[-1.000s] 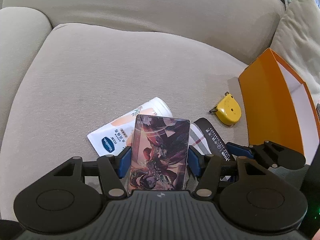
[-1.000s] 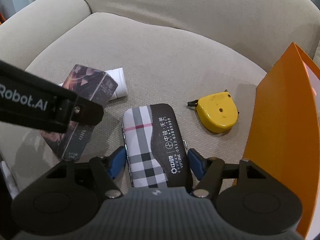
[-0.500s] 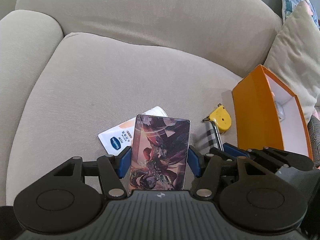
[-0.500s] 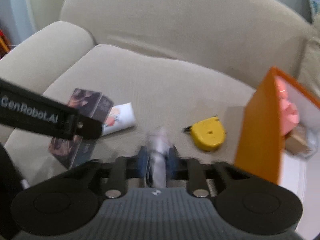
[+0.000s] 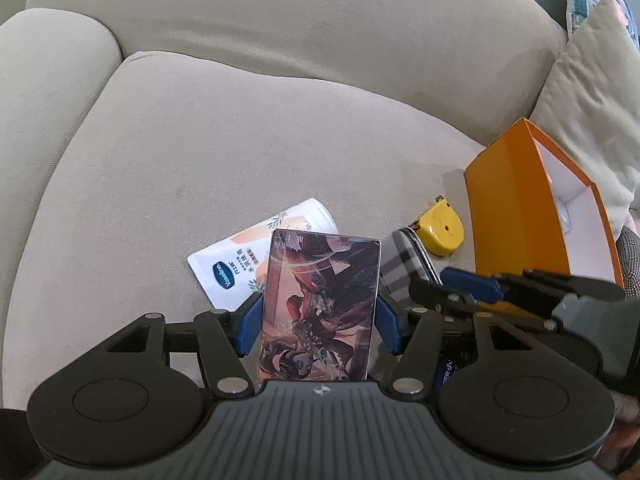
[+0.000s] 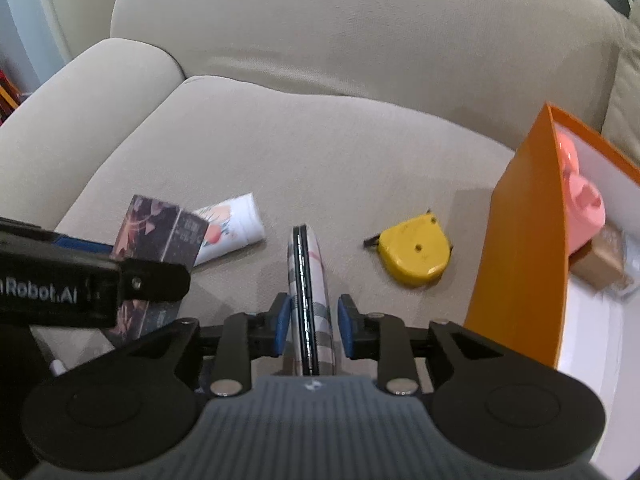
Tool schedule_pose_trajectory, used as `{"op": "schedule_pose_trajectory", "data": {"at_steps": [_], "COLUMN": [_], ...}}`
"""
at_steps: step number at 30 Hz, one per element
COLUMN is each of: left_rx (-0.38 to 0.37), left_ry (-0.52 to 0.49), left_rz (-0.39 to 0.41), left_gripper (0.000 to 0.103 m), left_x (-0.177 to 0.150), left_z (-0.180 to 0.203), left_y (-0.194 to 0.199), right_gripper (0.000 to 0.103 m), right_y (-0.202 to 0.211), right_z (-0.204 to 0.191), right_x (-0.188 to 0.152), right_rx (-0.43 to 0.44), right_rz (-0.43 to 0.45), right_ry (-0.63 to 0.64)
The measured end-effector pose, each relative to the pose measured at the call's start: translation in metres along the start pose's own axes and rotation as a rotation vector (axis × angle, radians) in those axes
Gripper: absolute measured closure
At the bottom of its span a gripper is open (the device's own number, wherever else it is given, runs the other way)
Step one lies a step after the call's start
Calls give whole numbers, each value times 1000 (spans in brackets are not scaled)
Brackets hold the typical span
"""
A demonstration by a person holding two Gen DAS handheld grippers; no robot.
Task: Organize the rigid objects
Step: 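Carry the card box and plaid pencil case over the orange box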
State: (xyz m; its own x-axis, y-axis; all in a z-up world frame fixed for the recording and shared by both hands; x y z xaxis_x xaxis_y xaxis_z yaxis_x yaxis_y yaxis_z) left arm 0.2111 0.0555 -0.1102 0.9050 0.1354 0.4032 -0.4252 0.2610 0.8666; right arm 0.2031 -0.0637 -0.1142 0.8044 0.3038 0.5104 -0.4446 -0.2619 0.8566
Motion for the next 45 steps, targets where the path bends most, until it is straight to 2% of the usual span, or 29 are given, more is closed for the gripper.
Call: {"op": "schedule_pose_trajectory", "data": {"at_steps": [5,6,9,12,17,21,25,28,31,33,38,45], "left_rx": [-4,-5,-7,-21,-62,-110,-172,-208,-216,-198,-89,151], "left_ry": [-3,-2,-8,-12,-30,-92,-181,-250,-265,-272,-335,-464], "left_rz": [-5,-6,-3,13,46,69,62,36,-26,-62,-107,-104], "left_gripper": [36,36,36,36,36,36,36,36,36,36,36,36], "left_x": [-3,-4,-6,-8,-1,13,22,26,30,31,28,23], "left_z": [-5,-6,-8,-7,12,53,112,159,201,221,265,284], "left_y": [-4,-6,-6,0,27,49,57,51,27,8,-36,-89], "right_gripper": [77,82,84,85,85,85,85,85,85,85,85,85], "right_y": [-10,-13,-8,8,61,111,148,160,157,149,126,109], "right_z": [-2,-2,-2,-2,9,37,82,122,161,183,217,245], "right_x": [11,11,11,13,19,24,20,7,-11,-24,-50,-62], "right_rx": [5,-3,1,6,17,14,-66,-119,-134,-130,-159,-117], "right_rz": [-41,-52,-51,-19,89,177,217,211,173,143,111,133], "right_ry": [21,28,21,15,-24,-75,-137,-199,-270,-320,-396,-477]}}
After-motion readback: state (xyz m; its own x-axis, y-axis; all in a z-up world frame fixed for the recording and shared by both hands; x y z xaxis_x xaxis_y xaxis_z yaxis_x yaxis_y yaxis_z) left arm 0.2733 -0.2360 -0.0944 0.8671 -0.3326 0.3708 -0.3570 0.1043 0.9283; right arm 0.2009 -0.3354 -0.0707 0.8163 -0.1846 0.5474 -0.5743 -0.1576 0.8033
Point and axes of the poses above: each gripper's, at about its wrist camera, not at the fingertips, and y roughly against the way its jaws point, z to its right, x to its top, the point moved 4 cm from there along -y, roughly the way its jaws point, and after that the axes turned 1 degree about x, right-handed, at the moved point
